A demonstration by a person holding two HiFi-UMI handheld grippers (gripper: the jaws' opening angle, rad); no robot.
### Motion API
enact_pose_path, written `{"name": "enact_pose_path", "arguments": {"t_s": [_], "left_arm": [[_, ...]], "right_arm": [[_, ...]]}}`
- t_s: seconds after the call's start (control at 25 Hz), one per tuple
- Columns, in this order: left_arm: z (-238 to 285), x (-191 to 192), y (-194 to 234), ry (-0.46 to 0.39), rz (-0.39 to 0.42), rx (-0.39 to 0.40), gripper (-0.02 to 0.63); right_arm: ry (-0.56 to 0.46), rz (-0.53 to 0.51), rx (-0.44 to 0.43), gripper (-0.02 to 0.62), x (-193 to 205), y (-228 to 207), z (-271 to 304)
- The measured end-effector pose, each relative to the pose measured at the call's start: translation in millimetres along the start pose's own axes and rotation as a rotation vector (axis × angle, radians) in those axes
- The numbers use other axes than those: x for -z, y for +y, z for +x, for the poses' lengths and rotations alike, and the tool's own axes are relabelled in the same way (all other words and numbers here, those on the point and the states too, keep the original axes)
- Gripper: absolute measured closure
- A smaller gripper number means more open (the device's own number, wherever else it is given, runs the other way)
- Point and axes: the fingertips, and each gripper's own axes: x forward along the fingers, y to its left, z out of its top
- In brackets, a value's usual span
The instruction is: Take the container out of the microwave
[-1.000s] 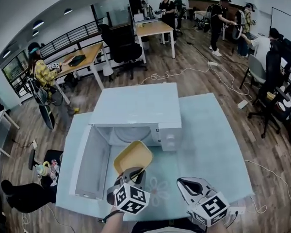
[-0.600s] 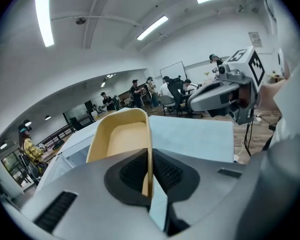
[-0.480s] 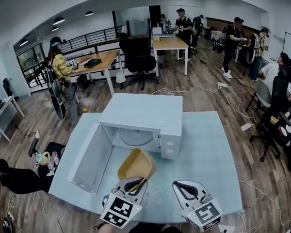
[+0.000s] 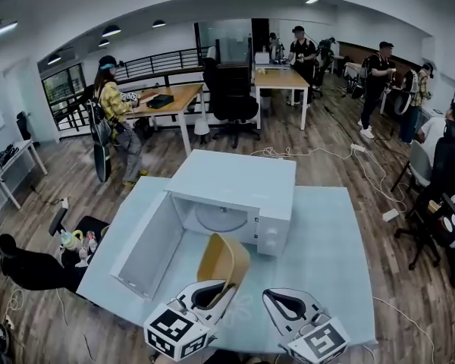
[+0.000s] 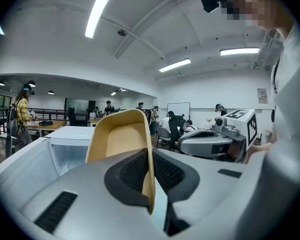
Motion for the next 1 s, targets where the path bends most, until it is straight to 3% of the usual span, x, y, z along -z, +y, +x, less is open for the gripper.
{"name": "enact_pose_path", "arguments": {"t_s": [0.08, 0.24, 0.4, 1.0], "left_arm": [[-4, -4, -1, -0.023, -0.006, 0.003, 0.575], [-4, -7, -1, -0.039, -0.007, 0.024, 0.575], [0, -11, -2, -0.045, -0.003, 0.051, 0.575], [28, -9, 12, -0.018, -0.059, 0.095, 0.575]], "right_arm": [[-0.018, 0.015, 0.001, 0.586, -3, -3, 3], [-0.119, 0.175, -0.031, 0.586, -13, -10, 1], [-0.165, 0.254, -0.016, 0.586, -19, -17, -1], [-0.168, 0.202, 0.090, 0.586, -23, -42, 1]]}}
